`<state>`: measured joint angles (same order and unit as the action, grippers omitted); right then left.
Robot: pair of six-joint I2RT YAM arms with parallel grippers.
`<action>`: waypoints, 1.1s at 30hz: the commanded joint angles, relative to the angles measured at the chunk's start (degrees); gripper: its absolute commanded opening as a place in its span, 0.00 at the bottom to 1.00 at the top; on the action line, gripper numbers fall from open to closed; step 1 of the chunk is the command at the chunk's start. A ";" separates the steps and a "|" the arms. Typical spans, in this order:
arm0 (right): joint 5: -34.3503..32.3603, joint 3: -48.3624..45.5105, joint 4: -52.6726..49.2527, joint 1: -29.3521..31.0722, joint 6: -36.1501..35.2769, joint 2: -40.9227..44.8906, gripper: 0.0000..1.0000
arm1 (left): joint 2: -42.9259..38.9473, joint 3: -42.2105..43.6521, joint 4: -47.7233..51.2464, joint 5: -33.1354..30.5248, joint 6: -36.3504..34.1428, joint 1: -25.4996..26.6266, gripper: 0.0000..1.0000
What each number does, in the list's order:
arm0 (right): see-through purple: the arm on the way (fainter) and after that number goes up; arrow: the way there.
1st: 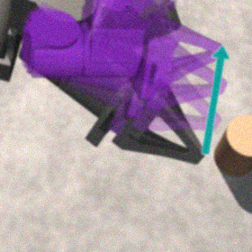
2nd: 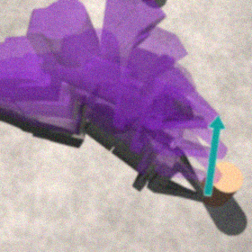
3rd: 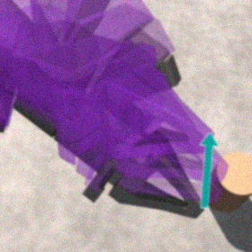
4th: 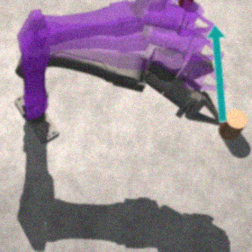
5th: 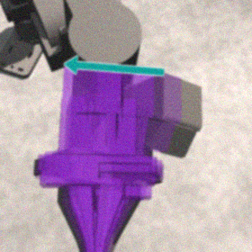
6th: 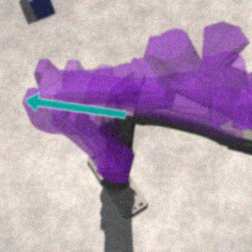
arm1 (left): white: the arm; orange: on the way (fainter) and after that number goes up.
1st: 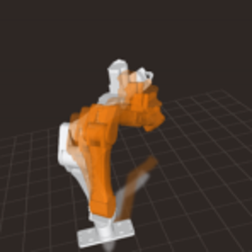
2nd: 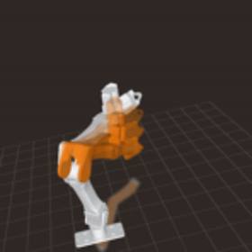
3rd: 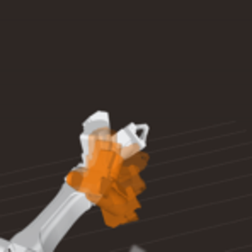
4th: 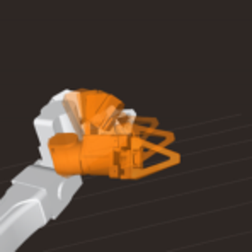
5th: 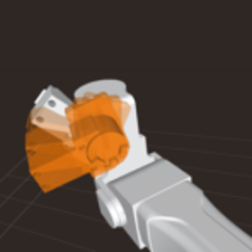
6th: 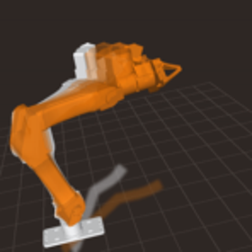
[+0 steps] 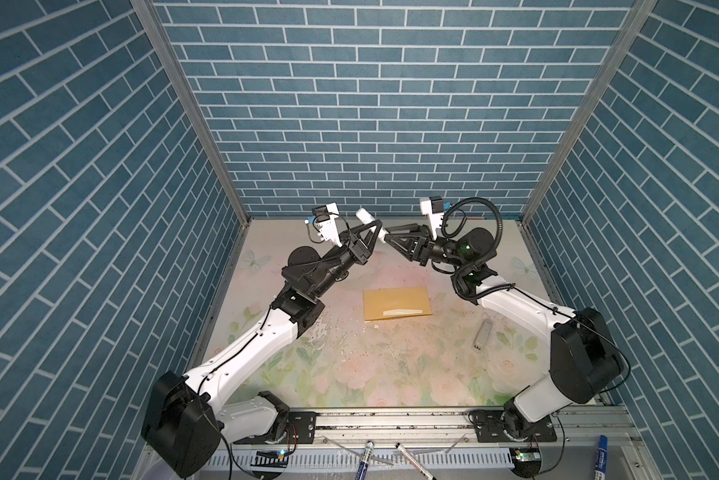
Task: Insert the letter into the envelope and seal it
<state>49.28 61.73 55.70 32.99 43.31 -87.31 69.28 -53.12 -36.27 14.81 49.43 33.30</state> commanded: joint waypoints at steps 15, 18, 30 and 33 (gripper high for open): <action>-43.72 -12.18 -11.58 16.23 -76.28 13.75 0.62 | -0.29 -1.92 4.01 -1.62 4.32 0.19 0.00; -47.49 -12.10 -8.61 17.42 -79.25 12.07 0.56 | -0.28 -1.90 4.07 -1.62 4.28 0.22 0.00; -50.50 -10.32 -5.04 18.77 -80.93 8.65 0.40 | -0.02 -1.81 4.03 -1.45 4.44 0.25 0.00; -50.60 -9.87 -3.89 19.01 -80.96 7.99 0.35 | -0.01 -1.81 3.99 -1.36 4.46 0.19 0.00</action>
<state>-0.19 50.74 48.01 51.46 -35.09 -78.70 69.30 -53.41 -31.51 13.13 53.67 33.34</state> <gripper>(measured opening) 0.366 0.274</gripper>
